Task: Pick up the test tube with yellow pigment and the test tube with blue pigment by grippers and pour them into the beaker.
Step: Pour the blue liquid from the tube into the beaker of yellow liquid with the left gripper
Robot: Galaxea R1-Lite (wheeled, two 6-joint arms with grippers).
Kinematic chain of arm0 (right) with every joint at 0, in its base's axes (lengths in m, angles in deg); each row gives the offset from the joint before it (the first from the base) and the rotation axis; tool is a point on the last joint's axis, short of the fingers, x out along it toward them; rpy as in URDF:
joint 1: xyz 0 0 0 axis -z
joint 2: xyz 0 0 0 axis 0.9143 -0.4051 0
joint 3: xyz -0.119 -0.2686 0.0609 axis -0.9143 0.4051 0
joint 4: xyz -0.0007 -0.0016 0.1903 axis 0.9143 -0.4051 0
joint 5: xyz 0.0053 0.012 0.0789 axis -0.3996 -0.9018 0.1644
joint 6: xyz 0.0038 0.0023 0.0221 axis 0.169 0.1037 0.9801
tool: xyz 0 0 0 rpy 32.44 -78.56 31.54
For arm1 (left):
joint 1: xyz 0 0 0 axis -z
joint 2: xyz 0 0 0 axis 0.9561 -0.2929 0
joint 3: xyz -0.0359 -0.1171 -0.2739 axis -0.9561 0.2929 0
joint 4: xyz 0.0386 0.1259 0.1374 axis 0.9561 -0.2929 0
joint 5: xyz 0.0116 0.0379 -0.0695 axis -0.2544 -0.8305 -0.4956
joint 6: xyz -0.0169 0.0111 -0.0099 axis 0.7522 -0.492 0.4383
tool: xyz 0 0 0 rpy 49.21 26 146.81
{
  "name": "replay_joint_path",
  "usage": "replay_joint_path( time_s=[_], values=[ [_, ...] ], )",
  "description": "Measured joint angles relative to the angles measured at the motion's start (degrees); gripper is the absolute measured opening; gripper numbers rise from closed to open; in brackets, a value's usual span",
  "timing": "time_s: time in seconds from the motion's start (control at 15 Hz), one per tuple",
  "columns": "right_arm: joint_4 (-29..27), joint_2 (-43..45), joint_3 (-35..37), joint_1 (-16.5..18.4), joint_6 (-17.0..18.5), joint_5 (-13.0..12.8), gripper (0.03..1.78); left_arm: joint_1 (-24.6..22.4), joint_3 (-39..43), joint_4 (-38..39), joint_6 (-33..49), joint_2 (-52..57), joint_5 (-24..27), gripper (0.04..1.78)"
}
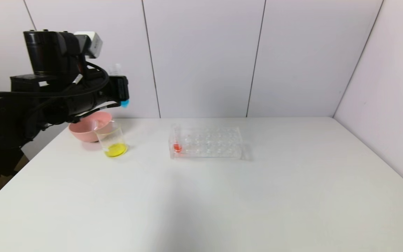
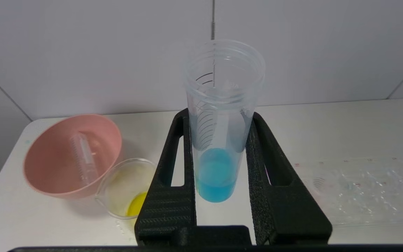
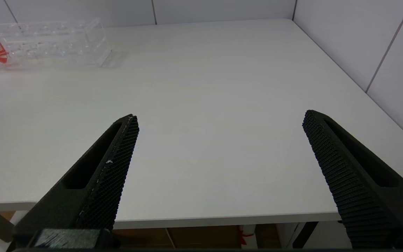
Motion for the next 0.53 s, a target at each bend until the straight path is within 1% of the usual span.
replay_joint_path(
  time_s=[0.2,0.53],
  values=[
    [0.02,0.0,0.0,0.0,0.0,-0.06,1.71,-7.3,2.62,0.15,-0.11,2.45,6.78,0.44],
    [0.0,0.0,0.0,0.0,0.0,-0.02,1.71,-17.47,3.8,0.09,-0.77,3.44,15.35,0.44]
  ],
)
